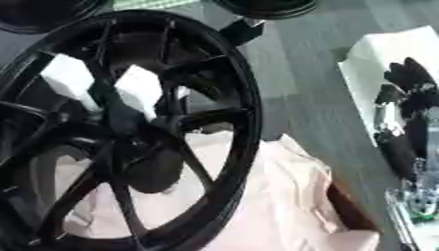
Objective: Pull the pin out of the wheel hub.
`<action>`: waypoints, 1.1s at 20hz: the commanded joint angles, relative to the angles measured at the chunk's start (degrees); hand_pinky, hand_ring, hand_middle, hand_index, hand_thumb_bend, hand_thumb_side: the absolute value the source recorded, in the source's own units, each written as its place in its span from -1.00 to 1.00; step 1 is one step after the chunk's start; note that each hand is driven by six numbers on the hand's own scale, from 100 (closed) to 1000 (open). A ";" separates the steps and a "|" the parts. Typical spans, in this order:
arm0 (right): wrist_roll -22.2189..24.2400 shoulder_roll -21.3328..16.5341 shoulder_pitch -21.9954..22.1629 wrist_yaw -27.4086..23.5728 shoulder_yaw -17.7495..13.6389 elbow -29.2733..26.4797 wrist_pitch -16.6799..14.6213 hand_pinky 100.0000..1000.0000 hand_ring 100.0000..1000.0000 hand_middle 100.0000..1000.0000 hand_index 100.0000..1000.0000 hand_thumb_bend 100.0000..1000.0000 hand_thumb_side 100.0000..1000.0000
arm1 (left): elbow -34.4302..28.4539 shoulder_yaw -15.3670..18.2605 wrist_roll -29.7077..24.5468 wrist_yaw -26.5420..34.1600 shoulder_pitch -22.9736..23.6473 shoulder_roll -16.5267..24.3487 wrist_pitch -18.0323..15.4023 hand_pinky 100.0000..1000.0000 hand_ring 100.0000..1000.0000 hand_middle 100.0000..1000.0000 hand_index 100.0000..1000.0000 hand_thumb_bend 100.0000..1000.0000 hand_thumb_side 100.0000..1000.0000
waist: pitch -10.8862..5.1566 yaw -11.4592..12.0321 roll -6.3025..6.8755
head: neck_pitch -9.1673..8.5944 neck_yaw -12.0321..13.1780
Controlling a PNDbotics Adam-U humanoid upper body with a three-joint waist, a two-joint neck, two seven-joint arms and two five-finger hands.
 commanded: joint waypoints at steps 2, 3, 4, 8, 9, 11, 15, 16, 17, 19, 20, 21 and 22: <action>-0.20 -0.74 0.00 -0.26 -0.52 -1.39 -0.11 0.60 0.68 0.59 0.81 -1.00 0.02 | -0.33 0.74 0.11 0.21 -0.60 1.72 0.22 0.72 0.67 0.52 0.71 -1.00 0.26 | -1.69 -0.05 -0.16 | 0.11 -0.07; -0.20 -0.74 0.01 -0.28 -0.53 -1.39 -0.11 0.60 0.68 0.59 0.81 -1.00 0.02 | -0.35 0.75 0.11 0.22 -0.59 1.71 0.20 0.72 0.67 0.52 0.71 -1.00 0.26 | -1.71 -0.05 -0.15 | 0.09 -0.09; -0.20 -0.74 0.02 -0.29 -0.54 -1.39 -0.11 0.60 0.68 0.59 0.81 -1.00 0.02 | -0.38 0.75 0.11 0.23 -0.58 1.71 0.19 0.72 0.67 0.52 0.71 -1.00 0.26 | -1.72 -0.06 -0.16 | 0.08 -0.09; -0.20 -0.78 0.05 -0.32 -0.56 -1.39 -0.15 0.60 0.68 0.59 0.81 -1.00 0.02 | -0.45 0.63 0.11 0.16 -0.55 1.72 0.17 0.72 0.67 0.52 0.71 -1.00 0.26 | -1.75 -0.05 -0.18 | 0.04 -0.14; -0.18 -0.80 0.04 -0.32 -0.55 -1.39 -0.17 0.60 0.68 0.59 0.81 -1.00 0.02 | -0.46 0.55 0.11 0.13 -0.57 1.72 0.18 0.72 0.67 0.52 0.71 -1.00 0.26 | -1.74 -0.04 -0.18 | 0.04 -0.15; -0.16 -0.82 0.02 -0.33 -0.52 -1.39 -0.18 0.60 0.68 0.59 0.81 -1.00 0.02 | -0.45 0.42 0.11 0.01 -0.59 1.70 0.22 0.72 0.67 0.53 0.71 -1.00 0.27 | -1.71 -0.02 -0.17 | 0.09 -0.12; -0.13 -0.85 -0.04 -0.33 -0.46 -1.39 -0.11 0.60 0.68 0.59 0.81 -1.00 0.02 | -0.77 -0.51 0.11 -0.89 -0.52 1.86 0.32 0.72 0.68 0.54 0.72 -1.00 0.27 | -1.65 0.02 -0.14 | 0.08 -0.16; -0.11 -0.87 -0.06 -0.33 -0.44 -1.39 -0.11 0.59 0.68 0.58 0.81 -1.00 0.02 | -0.93 -0.86 0.11 -1.37 -0.52 1.91 0.36 0.73 0.68 0.54 0.72 -1.00 0.26 | -1.65 0.03 -0.13 | 0.09 -0.15; -0.10 -0.90 -0.07 -0.34 -0.44 -1.39 -0.11 0.60 0.68 0.58 0.81 -1.00 0.02 | -1.18 -1.34 0.11 -1.90 -0.48 2.00 0.37 0.73 0.68 0.55 0.73 -1.00 0.27 | -1.64 0.03 -0.11 | 0.07 -0.15; -0.11 -0.94 -0.09 -0.35 -0.44 -1.39 -0.12 0.59 0.68 0.58 0.81 -1.00 0.02 | -2.03 -2.71 0.11 -3.37 -0.31 2.35 0.41 0.74 0.69 0.56 0.74 -1.00 0.28 | -1.63 0.03 -0.05 | 0.01 -0.18; -0.11 -0.98 -0.12 -0.36 -0.43 -1.39 -0.12 0.59 0.68 0.58 0.81 -1.00 0.02 | -2.50 -3.53 0.11 -4.01 -0.17 2.50 0.51 0.74 0.69 0.56 0.74 -1.00 0.29 | -1.61 0.02 -0.01 | -0.03 -0.18; -0.10 -1.02 -0.13 -0.37 -0.42 -1.39 -0.14 0.59 0.68 0.58 0.81 -1.00 0.02 | -3.06 -4.42 0.11 -4.70 -0.09 2.68 0.56 0.74 0.69 0.56 0.75 -1.00 0.33 | -1.60 -0.01 0.02 | -0.10 -0.18; -0.09 -1.04 -0.15 -0.37 -0.40 -1.39 -0.14 0.60 0.67 0.58 0.81 -1.00 0.02 | -3.60 -5.39 0.11 -5.04 -0.02 2.74 0.61 0.73 0.68 0.54 0.77 -1.00 0.36 | -1.59 -0.04 0.04 | -0.17 -0.18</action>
